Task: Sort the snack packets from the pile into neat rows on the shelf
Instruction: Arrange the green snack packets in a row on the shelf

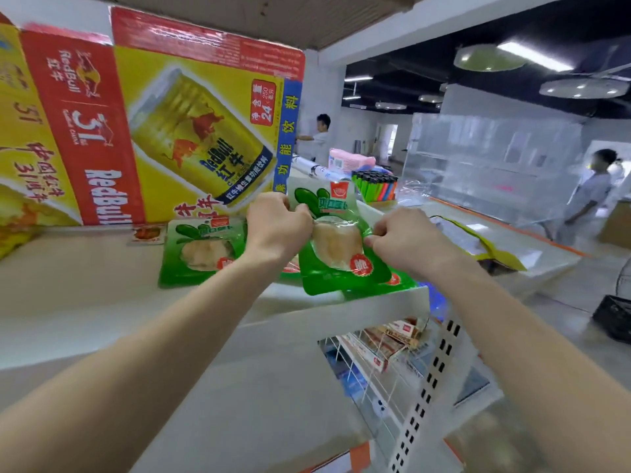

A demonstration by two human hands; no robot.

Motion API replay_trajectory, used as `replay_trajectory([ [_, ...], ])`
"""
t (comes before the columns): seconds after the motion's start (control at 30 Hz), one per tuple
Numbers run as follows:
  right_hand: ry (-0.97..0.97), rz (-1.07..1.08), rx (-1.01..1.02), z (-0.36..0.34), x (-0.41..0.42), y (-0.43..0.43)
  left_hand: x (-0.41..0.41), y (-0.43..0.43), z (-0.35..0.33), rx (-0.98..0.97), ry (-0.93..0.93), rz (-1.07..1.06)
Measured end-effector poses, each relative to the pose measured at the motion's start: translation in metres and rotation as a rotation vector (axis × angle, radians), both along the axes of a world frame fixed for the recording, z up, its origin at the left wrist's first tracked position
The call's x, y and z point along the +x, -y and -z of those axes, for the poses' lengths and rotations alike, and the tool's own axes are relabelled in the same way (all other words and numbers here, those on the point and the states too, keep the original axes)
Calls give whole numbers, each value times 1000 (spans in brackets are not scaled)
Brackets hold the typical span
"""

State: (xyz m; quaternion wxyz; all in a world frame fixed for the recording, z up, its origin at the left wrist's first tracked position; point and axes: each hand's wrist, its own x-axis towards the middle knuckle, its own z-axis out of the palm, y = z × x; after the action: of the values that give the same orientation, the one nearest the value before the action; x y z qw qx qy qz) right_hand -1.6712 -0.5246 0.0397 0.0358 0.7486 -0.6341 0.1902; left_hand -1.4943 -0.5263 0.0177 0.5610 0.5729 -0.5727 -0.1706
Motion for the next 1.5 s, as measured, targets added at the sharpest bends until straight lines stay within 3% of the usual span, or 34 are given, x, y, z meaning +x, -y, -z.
replay_trajectory([
  [0.17,-21,-64,49,18,29,22,25,7,1,113,64,-95],
  [0.37,100,-177,164,26,42,17,35,13,0,229,282,-177],
  [0.53,40,-205,200,24,53,9,47,13,-6,387,373,-236],
  [0.67,-104,-179,90,23,54,0,50,16,12,429,411,-224],
  [0.87,-31,-389,-24,37,54,-16,57,26,23,391,566,-287],
  [1.03,-96,-472,39,46,54,-15,57,28,22,371,584,-300],
  [1.27,-28,-506,-11,47,52,-5,60,25,24,323,427,-338],
  [1.5,-21,-484,-24,51,55,-2,55,23,25,350,474,-376],
])
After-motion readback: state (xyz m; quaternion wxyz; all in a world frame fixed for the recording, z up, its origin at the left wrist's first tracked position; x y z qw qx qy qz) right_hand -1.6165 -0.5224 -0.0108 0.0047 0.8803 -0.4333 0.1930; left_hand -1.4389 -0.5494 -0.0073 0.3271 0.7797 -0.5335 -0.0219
